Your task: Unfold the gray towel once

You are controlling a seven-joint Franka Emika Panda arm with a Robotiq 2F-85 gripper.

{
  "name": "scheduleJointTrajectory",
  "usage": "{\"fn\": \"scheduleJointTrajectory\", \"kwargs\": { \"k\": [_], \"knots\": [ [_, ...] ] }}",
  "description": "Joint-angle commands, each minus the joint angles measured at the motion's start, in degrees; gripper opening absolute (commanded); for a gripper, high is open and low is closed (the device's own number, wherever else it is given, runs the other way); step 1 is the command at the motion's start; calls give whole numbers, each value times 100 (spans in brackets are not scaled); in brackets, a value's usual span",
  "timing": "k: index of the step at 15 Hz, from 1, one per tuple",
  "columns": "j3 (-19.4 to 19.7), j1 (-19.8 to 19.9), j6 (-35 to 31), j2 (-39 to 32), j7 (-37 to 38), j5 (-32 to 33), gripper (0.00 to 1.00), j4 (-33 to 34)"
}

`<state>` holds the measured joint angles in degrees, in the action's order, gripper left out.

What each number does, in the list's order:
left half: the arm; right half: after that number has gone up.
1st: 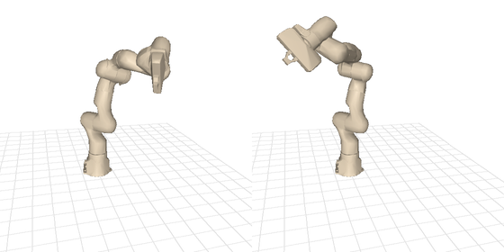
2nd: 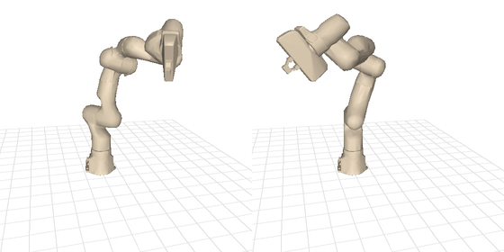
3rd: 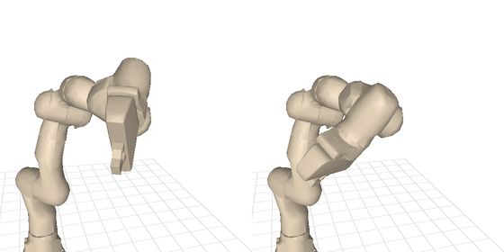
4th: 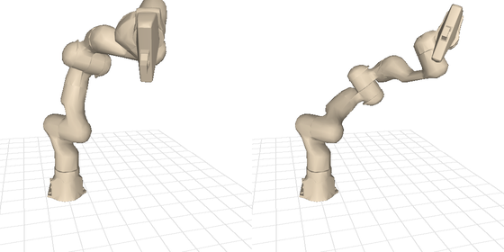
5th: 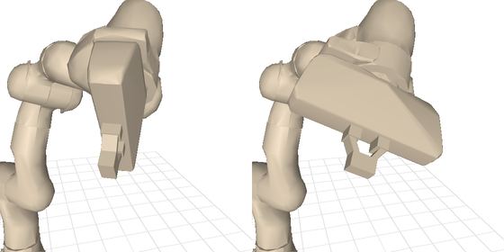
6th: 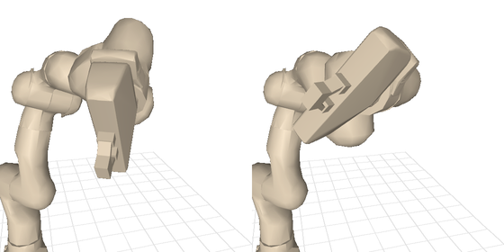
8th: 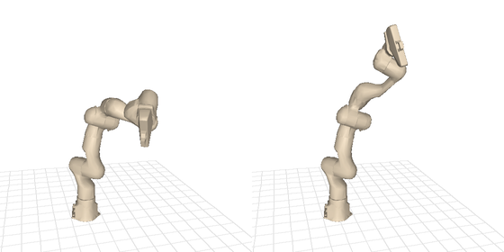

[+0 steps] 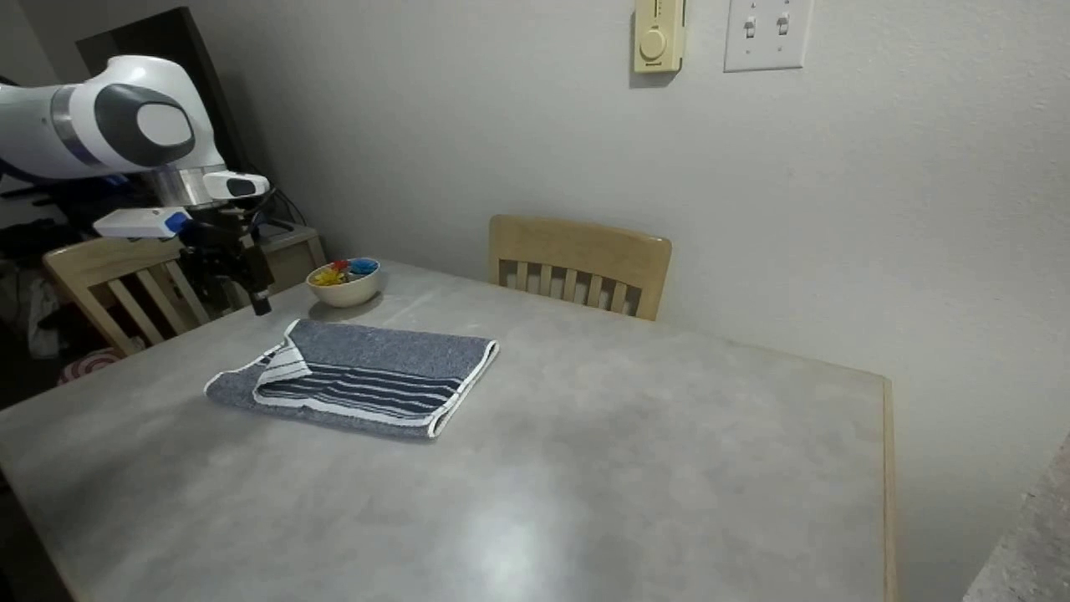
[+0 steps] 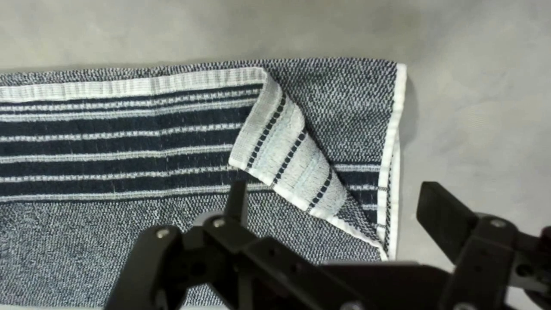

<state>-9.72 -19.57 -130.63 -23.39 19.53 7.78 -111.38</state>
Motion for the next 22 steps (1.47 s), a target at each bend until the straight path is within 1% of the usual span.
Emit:
{"fn": "scheduleJointTrajectory", "kwargs": {
  "k": [1,5,12,14,17,20,22],
  "knots": [
    [37,146,73,245,-248,-134,100,-186],
    [113,263,57,166,-330,-102,100,-119],
    [48,522,-18,-201,-886,-552,100,-96],
    [-12,604,-74,-322,-1136,-776,100,-103],
    [-140,760,-213,-498,-1602,-1294,100,-111],
    [-199,864,-296,-661,-1841,-1706,100,-114],
    [-210,888,-275,-742,-1864,-1897,100,-117]
  ]
}}
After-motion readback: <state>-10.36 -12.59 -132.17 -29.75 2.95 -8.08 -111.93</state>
